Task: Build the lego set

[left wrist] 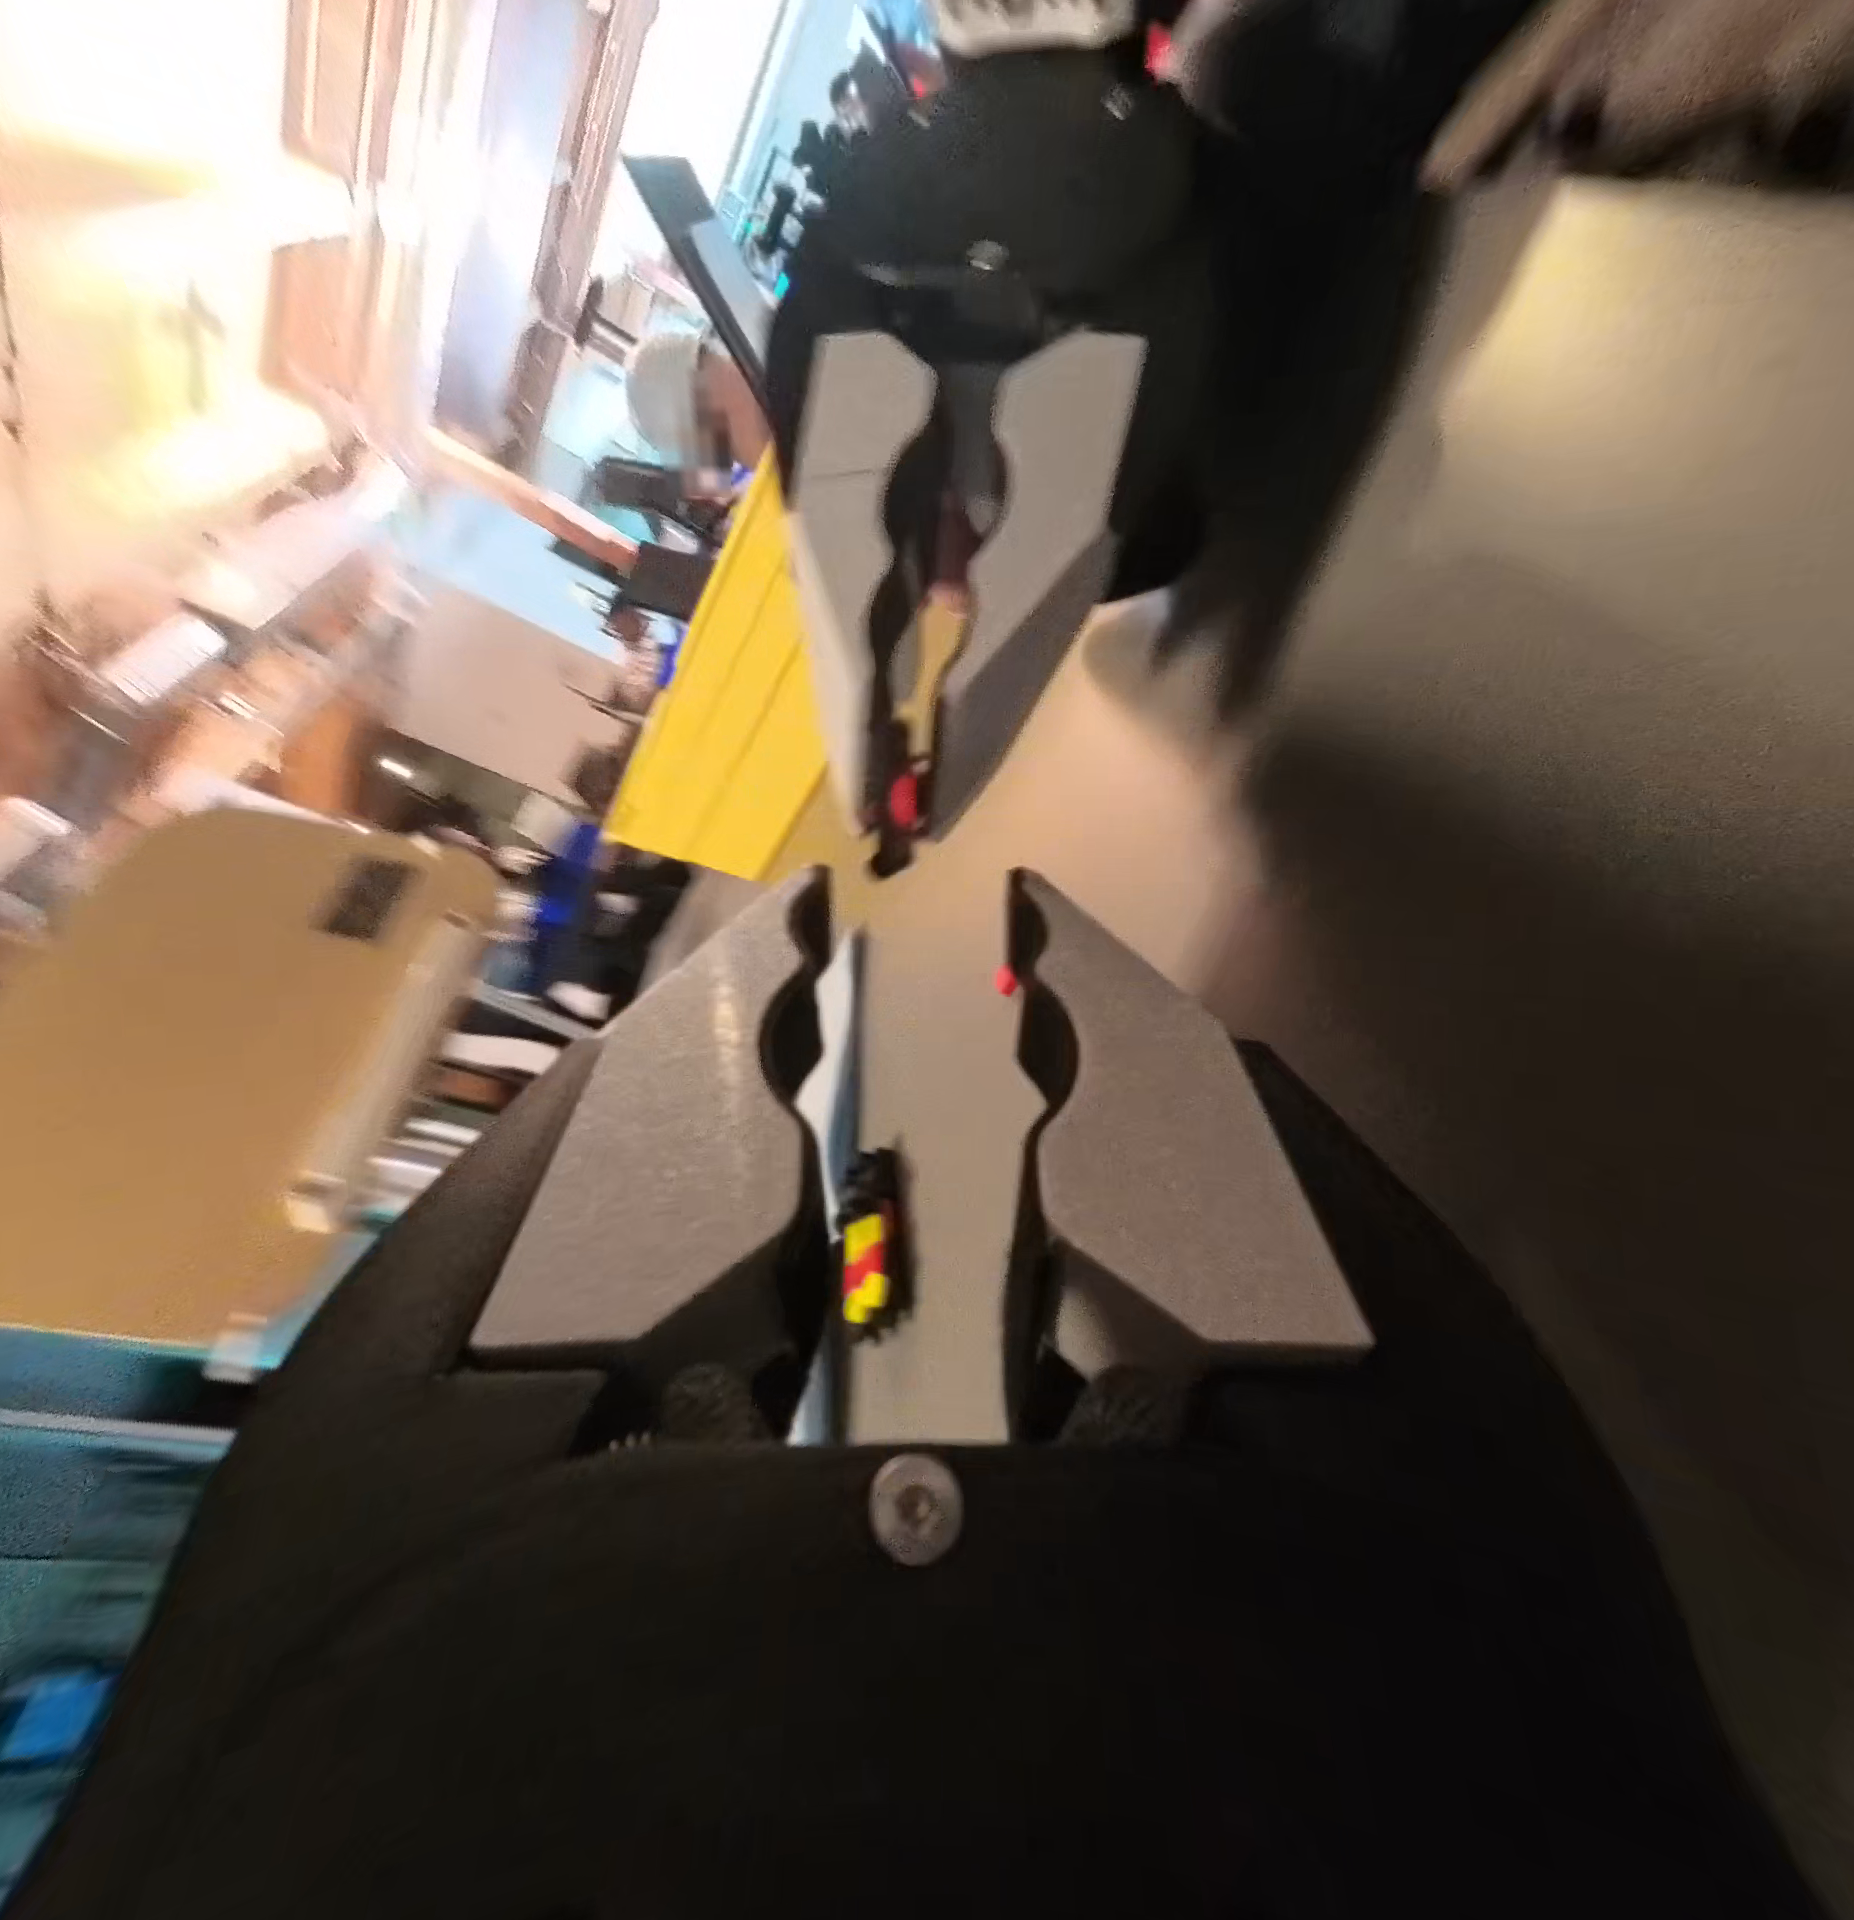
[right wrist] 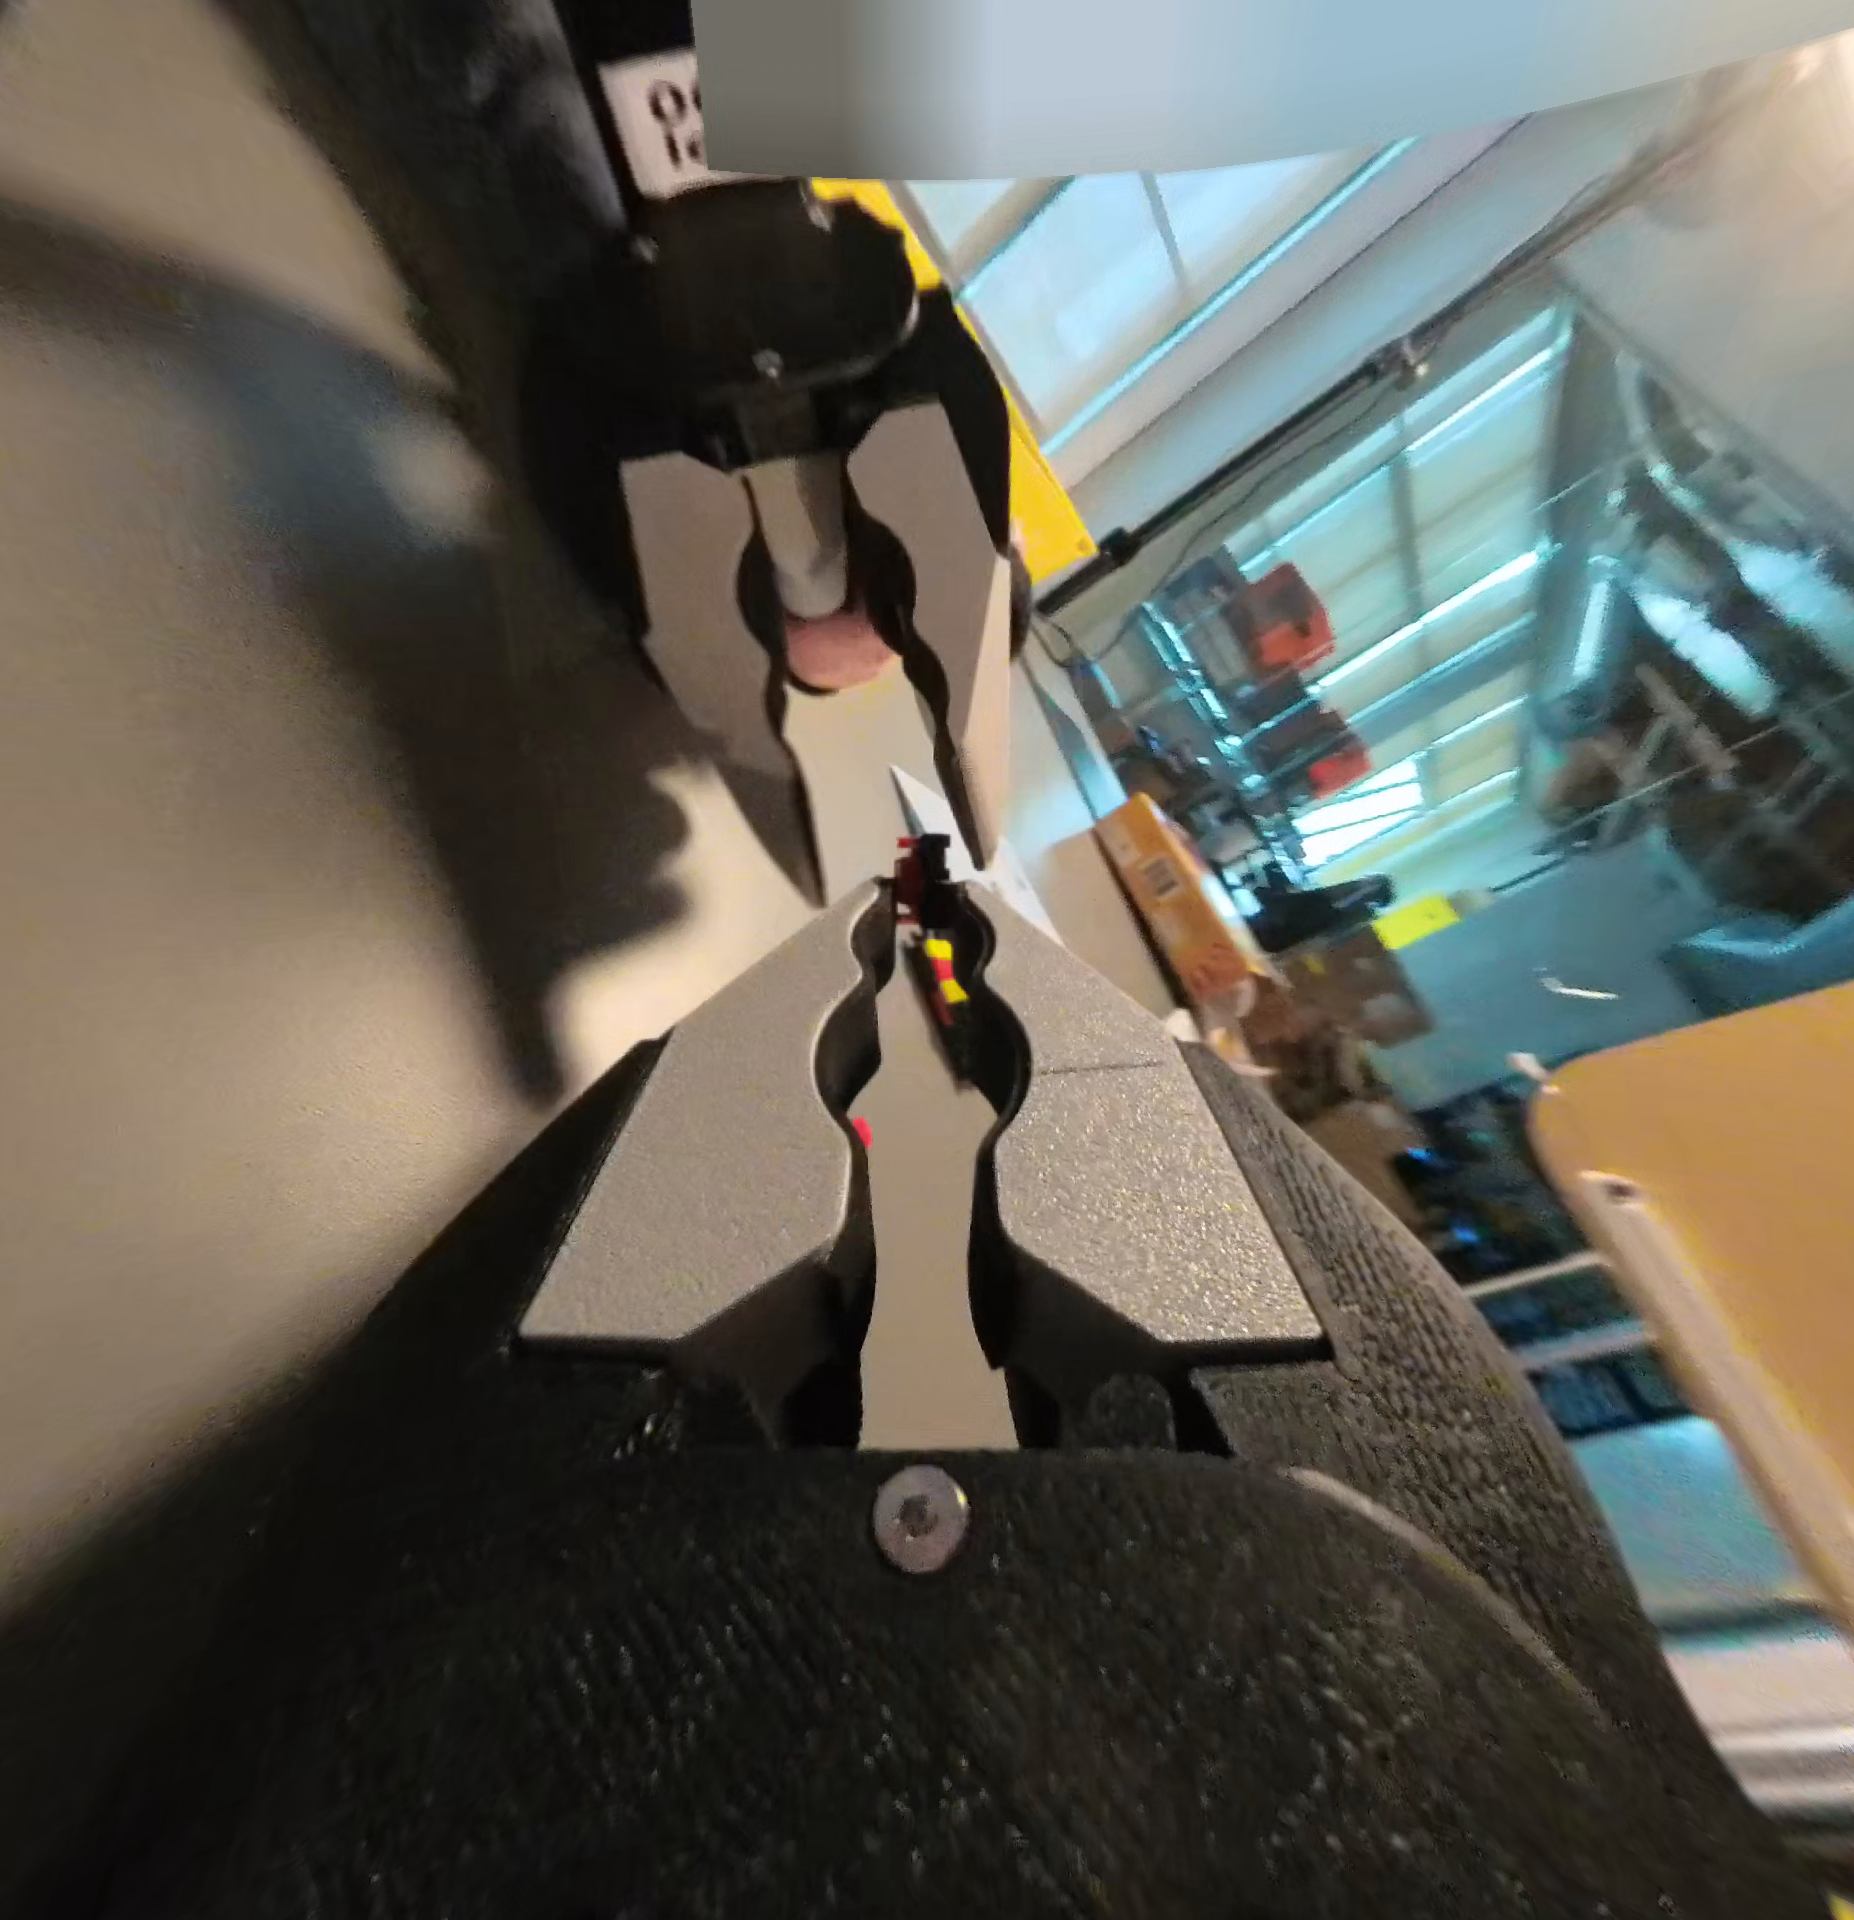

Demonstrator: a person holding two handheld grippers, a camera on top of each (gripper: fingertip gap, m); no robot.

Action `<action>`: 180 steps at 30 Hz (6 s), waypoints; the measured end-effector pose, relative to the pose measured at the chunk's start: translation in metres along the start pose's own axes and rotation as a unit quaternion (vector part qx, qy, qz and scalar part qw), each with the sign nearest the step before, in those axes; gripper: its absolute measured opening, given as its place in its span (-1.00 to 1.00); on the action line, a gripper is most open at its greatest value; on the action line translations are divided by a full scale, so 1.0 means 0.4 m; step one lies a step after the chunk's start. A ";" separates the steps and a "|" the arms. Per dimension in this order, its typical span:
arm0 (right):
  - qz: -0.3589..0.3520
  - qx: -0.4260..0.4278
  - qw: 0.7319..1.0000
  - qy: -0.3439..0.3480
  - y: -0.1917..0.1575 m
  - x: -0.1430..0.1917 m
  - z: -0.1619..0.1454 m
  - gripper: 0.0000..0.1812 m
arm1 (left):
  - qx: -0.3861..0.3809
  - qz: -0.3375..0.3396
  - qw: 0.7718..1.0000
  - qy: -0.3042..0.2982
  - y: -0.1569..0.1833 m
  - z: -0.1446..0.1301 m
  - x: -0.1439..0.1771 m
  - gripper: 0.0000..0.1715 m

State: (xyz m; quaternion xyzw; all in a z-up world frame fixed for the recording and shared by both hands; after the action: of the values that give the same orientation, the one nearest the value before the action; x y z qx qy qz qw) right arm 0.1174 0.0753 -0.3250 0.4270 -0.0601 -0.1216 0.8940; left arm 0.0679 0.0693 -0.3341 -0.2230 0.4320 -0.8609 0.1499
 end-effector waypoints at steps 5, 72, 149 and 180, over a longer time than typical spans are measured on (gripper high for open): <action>0.035 -0.061 0.997 0.017 -0.004 0.001 0.004 -0.91 | 0.071 -0.025 0.996 0.047 -0.007 0.006 0.011 -0.92; 0.065 -0.033 0.997 0.032 -0.046 -0.007 0.031 -0.89 | -0.040 -0.075 0.994 0.071 0.036 0.023 0.033 -0.96; -0.066 0.141 0.988 0.025 -0.016 -0.020 0.042 -0.81 | -0.149 0.040 0.988 0.010 -0.004 0.010 0.031 -0.95; -0.040 0.133 0.990 0.019 -0.025 -0.014 0.033 -0.90 | -0.105 0.010 0.994 0.039 -0.001 0.007 0.029 -0.96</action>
State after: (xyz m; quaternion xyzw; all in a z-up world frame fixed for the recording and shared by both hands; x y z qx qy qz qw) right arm 0.1076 0.0607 -0.3246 0.5469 -0.0412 -0.1399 0.8244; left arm 0.0594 0.0622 -0.3294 -0.1992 0.5273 -0.8176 0.1172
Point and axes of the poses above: each gripper's, where its closed fingertips meet, x back along the fingers, z out of its top, y = z × x across the jaws, the point moved 3 cm from there along x, back along the fingers, and after that the axes turned 7 degrees about -z, right-handed, at the moved point
